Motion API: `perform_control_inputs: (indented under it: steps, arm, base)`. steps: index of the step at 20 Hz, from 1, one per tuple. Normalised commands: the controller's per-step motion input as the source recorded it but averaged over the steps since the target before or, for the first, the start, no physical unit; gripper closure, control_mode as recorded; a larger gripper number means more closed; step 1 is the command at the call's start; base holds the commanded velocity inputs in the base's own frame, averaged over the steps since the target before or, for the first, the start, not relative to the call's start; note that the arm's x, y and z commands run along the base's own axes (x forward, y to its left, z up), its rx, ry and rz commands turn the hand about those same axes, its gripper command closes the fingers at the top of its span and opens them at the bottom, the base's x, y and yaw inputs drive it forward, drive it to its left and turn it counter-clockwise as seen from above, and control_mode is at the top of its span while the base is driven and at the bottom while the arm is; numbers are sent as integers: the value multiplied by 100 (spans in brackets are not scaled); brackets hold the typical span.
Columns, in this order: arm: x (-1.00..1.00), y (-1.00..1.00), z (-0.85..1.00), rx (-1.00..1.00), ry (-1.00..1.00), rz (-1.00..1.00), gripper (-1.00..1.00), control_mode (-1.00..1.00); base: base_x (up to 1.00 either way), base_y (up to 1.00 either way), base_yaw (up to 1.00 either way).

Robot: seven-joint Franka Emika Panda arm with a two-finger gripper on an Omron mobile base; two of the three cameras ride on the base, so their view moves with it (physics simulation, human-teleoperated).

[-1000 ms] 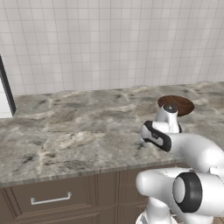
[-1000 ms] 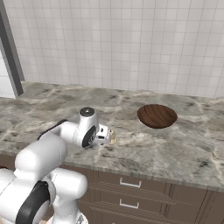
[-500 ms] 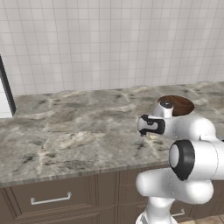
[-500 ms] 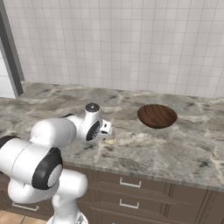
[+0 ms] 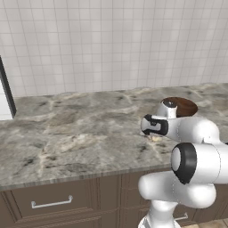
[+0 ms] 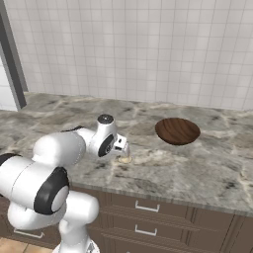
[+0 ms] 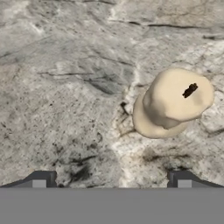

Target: Pick the candle and candle from the dining table and place them in the open cabinet. Close the cabinet after placing the objects.

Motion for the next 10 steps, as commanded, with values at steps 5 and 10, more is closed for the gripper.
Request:
perform_control_inputs:
  steps: [5, 10]
  arm:
    - [-12, -18, 0, 0, 0, -4, -100, -100]
    - [5, -34, 0, 0, 0, -5, -100, -100]
  base:
    - [0, 0, 0]
    - [0, 0, 0]
